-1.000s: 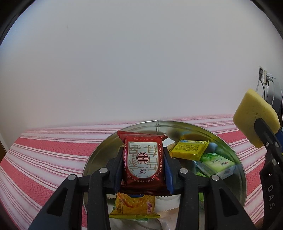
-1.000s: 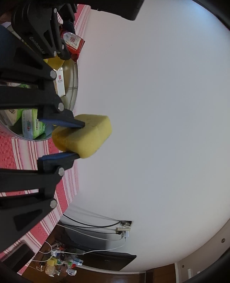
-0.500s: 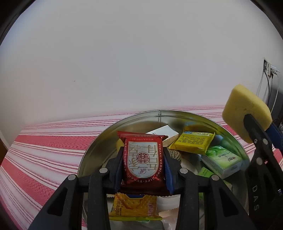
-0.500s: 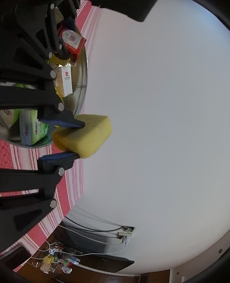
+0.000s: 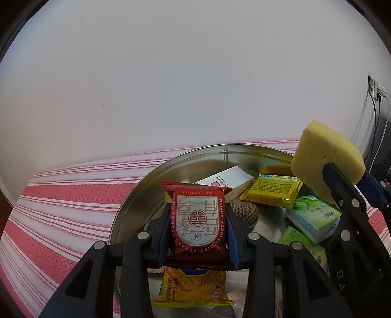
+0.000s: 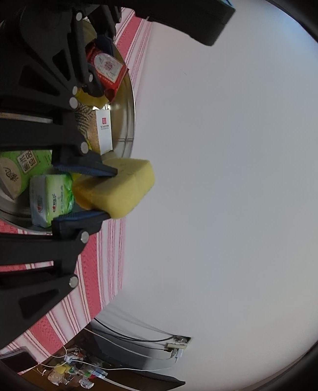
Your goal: Organize objects
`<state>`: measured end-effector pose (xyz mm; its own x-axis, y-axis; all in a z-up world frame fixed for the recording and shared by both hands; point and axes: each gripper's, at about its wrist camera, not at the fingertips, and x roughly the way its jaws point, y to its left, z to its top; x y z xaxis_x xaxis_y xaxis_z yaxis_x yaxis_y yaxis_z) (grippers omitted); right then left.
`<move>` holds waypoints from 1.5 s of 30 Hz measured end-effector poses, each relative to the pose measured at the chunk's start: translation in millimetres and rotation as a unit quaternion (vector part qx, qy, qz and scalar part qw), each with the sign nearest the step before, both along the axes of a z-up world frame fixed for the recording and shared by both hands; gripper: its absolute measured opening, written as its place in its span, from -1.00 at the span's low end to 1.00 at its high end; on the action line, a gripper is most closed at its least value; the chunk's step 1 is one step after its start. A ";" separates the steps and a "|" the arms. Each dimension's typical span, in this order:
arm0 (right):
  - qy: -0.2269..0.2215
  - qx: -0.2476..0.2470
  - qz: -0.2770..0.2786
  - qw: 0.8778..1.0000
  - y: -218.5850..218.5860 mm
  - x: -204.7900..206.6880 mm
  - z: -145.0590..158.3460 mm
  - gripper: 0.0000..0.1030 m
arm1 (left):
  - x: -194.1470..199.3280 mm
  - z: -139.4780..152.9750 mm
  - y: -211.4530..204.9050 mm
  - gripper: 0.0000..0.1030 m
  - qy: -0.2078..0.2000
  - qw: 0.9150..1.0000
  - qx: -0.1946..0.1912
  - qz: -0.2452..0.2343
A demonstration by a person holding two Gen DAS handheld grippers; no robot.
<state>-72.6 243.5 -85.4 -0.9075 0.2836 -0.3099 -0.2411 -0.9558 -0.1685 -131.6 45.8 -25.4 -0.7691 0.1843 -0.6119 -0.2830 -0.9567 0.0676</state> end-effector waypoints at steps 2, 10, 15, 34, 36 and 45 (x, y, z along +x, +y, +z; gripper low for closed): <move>-0.003 -0.002 0.002 1.000 1.1 -0.4 -1.3 -0.50 | -1.9 -1.7 0.4 -0.19 -0.001 1.000 0.000 0.000; -0.017 -0.029 0.024 0.999 6.9 -2.6 -6.1 -0.43 | -0.8 0.1 -2.4 0.00 -0.010 1.000 0.005 -0.010; -0.020 -0.071 0.041 0.996 23.0 -2.6 -6.4 -0.05 | -4.5 2.6 -8.6 0.05 -0.017 1.000 0.022 0.002; 0.109 -0.120 0.002 0.987 64.3 37.0 6.4 1.00 | 17.2 15.8 -28.8 0.69 0.039 0.997 0.066 0.023; 0.121 -0.127 -0.007 0.985 68.9 39.7 7.1 1.00 | 20.9 15.7 -31.6 0.69 0.053 0.996 0.063 0.027; 0.127 -0.172 -0.033 0.976 79.7 46.7 9.2 1.00 | 54.6 19.2 -57.8 0.90 0.149 0.986 0.049 0.052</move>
<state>-25.9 323.2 -76.2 -0.9507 0.2625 -0.1652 -0.2963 -0.9261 0.2335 -77.1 -12.0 -6.2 -0.9298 0.1417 -0.3397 -0.1646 -0.9856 0.0394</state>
